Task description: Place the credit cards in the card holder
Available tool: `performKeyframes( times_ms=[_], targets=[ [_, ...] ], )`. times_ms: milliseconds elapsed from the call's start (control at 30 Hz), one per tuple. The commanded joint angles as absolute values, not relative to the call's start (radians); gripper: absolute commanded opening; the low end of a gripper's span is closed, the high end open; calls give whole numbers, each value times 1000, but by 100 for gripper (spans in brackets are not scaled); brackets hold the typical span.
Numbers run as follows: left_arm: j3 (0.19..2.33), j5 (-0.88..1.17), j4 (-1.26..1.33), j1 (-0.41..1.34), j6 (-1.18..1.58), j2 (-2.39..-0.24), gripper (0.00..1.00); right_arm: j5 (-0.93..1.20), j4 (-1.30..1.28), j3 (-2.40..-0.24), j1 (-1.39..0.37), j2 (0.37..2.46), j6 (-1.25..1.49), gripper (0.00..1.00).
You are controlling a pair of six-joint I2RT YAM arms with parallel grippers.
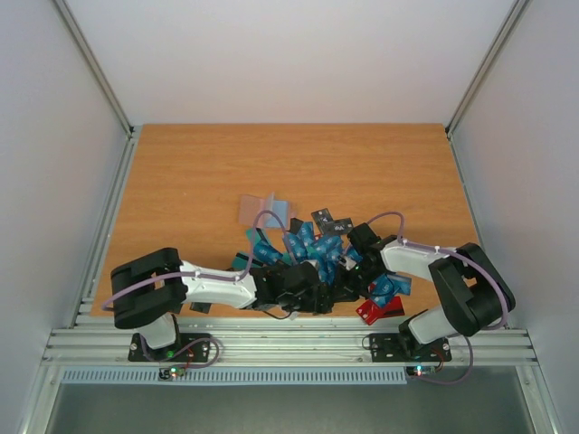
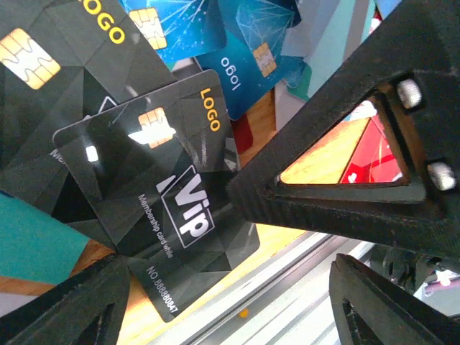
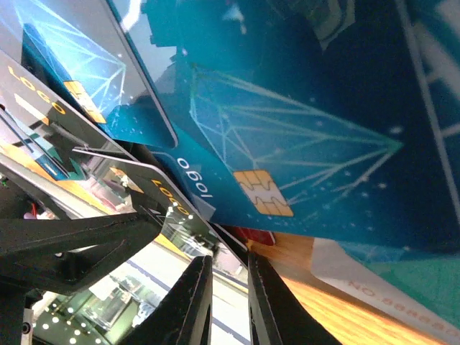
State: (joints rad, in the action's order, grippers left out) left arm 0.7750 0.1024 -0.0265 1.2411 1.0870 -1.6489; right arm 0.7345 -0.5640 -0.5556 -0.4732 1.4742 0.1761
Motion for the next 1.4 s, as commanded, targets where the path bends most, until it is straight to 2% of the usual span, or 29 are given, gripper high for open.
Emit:
performKeyframes(
  times_ms=[0, 700, 1367],
  targets=[
    [771, 146, 98, 1238, 1081, -1711, 77, 750, -499, -528, -482, 1502, 168, 16],
    [664, 174, 399, 1236, 1083, -1592, 68, 857, -441, -500, -483, 1499, 219, 15],
    [692, 80, 324, 1247, 1072, -1572, 58, 866, -481, -504, -480, 1497, 220, 13]
  ],
)
